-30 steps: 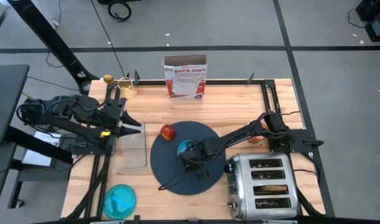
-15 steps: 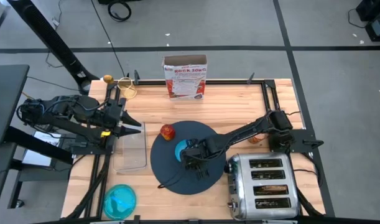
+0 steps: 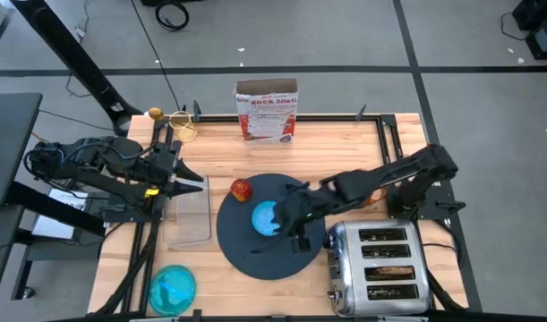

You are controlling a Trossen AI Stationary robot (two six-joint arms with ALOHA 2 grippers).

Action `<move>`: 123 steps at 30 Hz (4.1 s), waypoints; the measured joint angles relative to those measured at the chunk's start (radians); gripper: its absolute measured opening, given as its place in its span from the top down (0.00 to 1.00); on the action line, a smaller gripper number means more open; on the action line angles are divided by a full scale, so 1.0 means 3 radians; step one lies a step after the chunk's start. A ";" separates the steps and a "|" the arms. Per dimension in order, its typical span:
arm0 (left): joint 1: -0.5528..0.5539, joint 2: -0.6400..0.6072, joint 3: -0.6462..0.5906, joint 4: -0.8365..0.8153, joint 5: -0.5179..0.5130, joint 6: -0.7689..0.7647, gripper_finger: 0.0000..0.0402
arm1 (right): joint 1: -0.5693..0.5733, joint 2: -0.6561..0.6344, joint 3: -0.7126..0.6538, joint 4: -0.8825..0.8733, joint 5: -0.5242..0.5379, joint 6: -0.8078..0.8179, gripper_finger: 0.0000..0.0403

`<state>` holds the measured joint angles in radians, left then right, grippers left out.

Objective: Arrange a breakfast setting
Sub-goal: Pour the cereal into the bowl

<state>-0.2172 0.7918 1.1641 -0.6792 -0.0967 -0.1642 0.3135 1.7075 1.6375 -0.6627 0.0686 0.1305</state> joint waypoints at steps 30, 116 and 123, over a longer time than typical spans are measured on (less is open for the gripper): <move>0.1500 0.0592 0.0050 0.1103 0.0014 0.0033 0.59 | -0.0079 -0.1330 0.0000 -0.0657 0.1455 0.0718 0.52; 0.1864 0.2065 0.3525 -0.0524 0.0234 0.1511 1.00 | -0.3358 -0.1859 -0.1865 0.1275 -0.2338 -0.0500 0.11; 0.1865 0.2066 0.3529 -0.0508 0.0234 0.1404 1.00 | -0.3163 -0.1583 -0.2973 0.4096 -0.2445 0.0560 0.08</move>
<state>0.3424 1.4117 2.2227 -0.8314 -0.0265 0.2571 -0.6353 1.2327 0.7456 0.5662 -0.6649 0.2986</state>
